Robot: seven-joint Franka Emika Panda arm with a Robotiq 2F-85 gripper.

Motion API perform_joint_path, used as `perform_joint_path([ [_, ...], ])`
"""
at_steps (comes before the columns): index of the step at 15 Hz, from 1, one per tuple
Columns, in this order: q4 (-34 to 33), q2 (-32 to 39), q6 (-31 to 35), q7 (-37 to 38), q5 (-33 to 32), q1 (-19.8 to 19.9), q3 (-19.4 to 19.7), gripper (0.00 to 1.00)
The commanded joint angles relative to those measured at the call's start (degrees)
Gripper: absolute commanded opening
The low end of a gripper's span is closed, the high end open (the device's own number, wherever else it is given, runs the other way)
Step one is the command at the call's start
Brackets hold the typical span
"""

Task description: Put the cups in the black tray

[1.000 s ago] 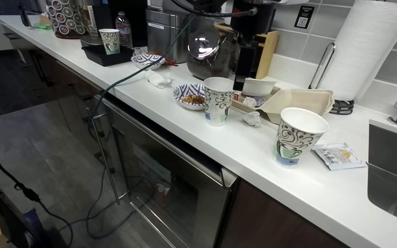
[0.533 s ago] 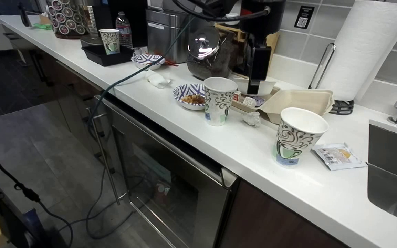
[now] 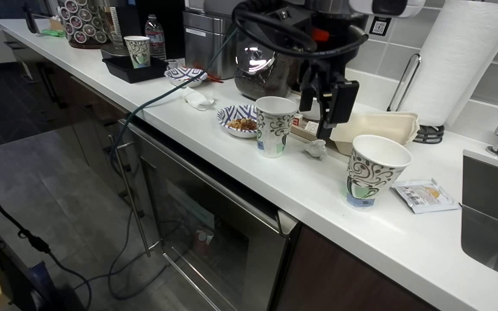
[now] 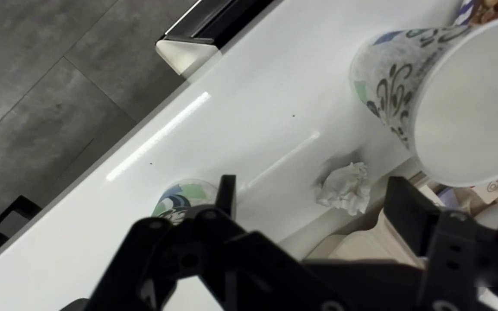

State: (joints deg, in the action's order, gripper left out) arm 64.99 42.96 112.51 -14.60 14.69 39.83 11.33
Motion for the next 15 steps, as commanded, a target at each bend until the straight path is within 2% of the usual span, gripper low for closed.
perform_joint_path([
  [1, 2.7, -2.3, -2.1, -6.8, 1.7, 1.7, -2.1, 0.91],
  [5, 2.9, -4.3, -8.3, -12.5, 2.8, 3.4, -3.9, 0.94],
  [9, 5.1, -7.6, -13.5, -11.6, 1.3, 2.3, -2.8, 0.91],
  [10, 6.3, -8.5, -12.8, -10.3, 1.4, 1.9, -2.6, 0.91],
  [15, 15.1, -12.9, -0.4, 3.5, 0.6, -2.1, -1.2, 0.95],
])
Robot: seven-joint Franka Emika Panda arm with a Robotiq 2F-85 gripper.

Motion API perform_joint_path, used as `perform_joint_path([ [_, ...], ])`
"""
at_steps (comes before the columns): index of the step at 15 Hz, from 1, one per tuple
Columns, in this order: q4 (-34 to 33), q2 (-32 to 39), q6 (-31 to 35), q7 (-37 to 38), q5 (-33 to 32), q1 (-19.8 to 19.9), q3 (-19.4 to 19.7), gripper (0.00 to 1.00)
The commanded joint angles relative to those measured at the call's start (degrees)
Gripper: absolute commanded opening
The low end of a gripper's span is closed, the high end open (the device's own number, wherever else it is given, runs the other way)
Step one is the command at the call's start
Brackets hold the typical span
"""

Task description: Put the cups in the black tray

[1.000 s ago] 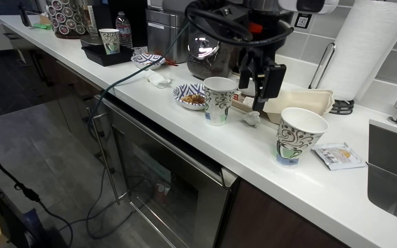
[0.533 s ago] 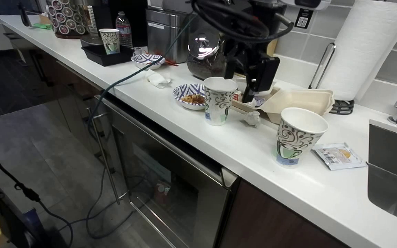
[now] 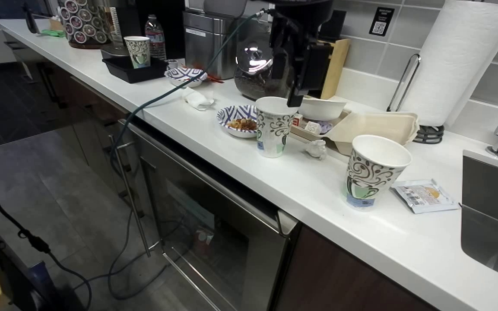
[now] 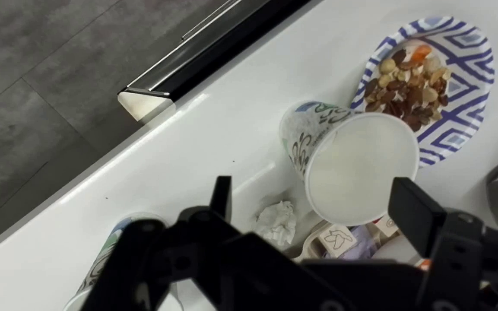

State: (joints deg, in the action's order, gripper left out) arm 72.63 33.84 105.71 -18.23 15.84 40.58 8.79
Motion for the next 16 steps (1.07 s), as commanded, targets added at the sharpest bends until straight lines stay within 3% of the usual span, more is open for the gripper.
perform_joint_path([
  [1, 9.5, -4.3, 10.2, 9.8, -0.5, -3.7, 1.5, 0.99],
  [4, 12.9, -4.0, 17.9, 16.6, -1.6, -6.4, 2.1, 0.98],
  [6, 13.5, -3.0, 19.3, 19.3, -2.4, -7.6, 2.4, 0.96],
  [7, 13.4, -2.5, 19.1, 19.8, -2.3, -8.6, 3.4, 0.91],
  [14, 10.7, -0.2, 15.5, 20.0, -2.1, -8.7, 5.0, 0.91],
  [15, 10.7, 0.0, 15.6, 20.2, -2.4, -8.7, 5.4, 0.88],
  [16, 10.8, 0.1, 15.2, 19.9, -2.7, -8.7, 5.6, 0.76],
])
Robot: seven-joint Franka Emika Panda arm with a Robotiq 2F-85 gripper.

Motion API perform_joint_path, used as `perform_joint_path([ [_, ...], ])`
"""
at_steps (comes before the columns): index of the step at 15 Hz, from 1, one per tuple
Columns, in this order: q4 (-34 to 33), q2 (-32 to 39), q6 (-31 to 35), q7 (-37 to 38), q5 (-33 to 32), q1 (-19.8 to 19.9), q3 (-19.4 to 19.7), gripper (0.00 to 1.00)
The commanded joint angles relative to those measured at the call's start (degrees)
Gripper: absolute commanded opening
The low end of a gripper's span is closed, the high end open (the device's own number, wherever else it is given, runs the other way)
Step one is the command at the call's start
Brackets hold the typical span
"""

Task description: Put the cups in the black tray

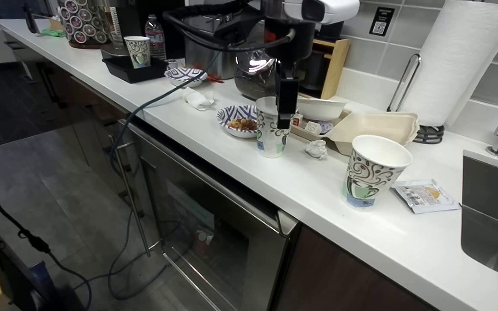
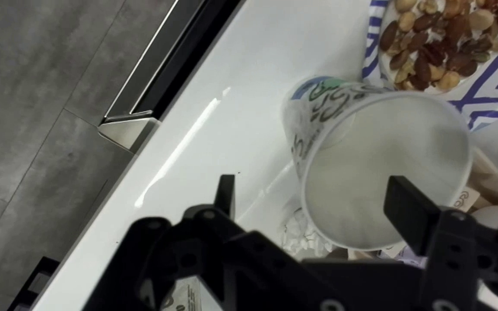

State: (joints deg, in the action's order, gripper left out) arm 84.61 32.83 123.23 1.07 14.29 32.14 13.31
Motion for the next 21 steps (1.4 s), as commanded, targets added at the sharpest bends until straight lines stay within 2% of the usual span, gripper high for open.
perform_joint_path([
  [1, -0.9, 1.0, -2.6, 0.4, -1.2, -0.3, 1.2, 0.64],
  [2, -0.5, 0.8, -3.1, -0.1, -1.1, -0.2, 1.1, 0.62],
  [8, 0.5, 0.5, -3.3, -0.6, -0.8, -0.6, 0.9, 0.13],
  [10, 0.4, 0.6, -3.3, -0.5, -0.8, -0.6, 0.9, 0.01],
  [17, -1.1, -0.9, -3.2, -3.5, -1.2, 0.3, 1.2, 0.01],
  [21, 0.2, -6.3, -4.2, -9.3, 0.1, 1.7, 0.2, 0.01],
])
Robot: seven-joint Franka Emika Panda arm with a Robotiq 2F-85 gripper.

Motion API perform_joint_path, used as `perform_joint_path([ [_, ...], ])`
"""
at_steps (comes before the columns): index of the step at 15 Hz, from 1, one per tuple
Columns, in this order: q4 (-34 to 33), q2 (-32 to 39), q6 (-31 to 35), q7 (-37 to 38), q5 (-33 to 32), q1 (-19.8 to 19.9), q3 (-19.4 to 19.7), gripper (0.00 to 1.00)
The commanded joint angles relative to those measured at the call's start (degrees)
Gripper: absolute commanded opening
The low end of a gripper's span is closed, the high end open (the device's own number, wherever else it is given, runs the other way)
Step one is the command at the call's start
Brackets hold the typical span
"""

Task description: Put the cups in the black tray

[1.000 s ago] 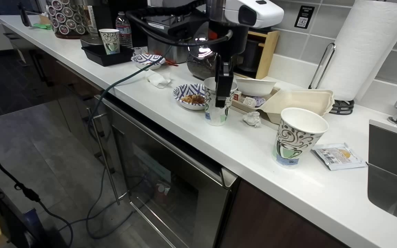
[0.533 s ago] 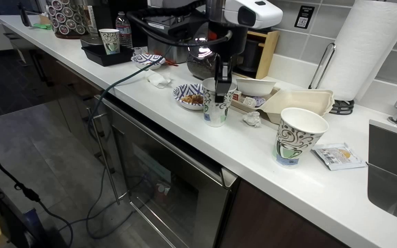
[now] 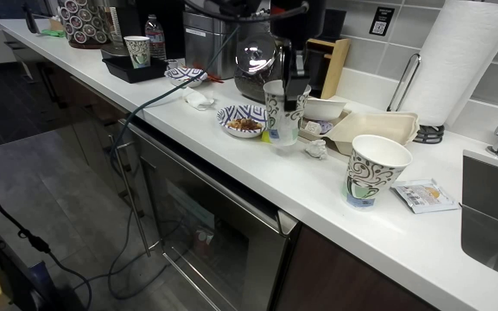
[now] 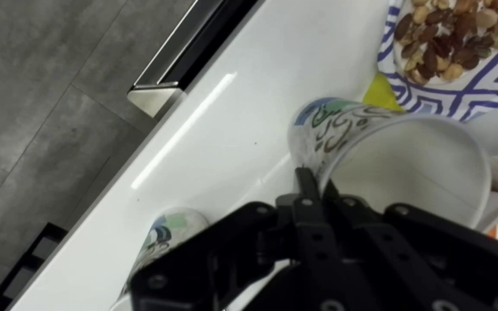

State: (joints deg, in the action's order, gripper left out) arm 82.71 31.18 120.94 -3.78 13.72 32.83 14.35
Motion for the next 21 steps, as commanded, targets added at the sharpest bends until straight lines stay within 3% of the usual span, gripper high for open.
perform_joint_path([
  [1, 3.3, -6.4, -2.0, -6.2, 1.0, 1.1, -1.1, 0.01],
  [5, 13.1, -16.8, -4.0, -12.9, 0.3, -0.9, -2.2, 0.01],
  [9, 23.4, -27.3, -5.8, -20.4, -1.0, -5.6, -1.4, 0.01],
  [21, 60.3, -54.1, 8.9, -22.5, -3.9, -20.1, -2.4, 0.01],
])
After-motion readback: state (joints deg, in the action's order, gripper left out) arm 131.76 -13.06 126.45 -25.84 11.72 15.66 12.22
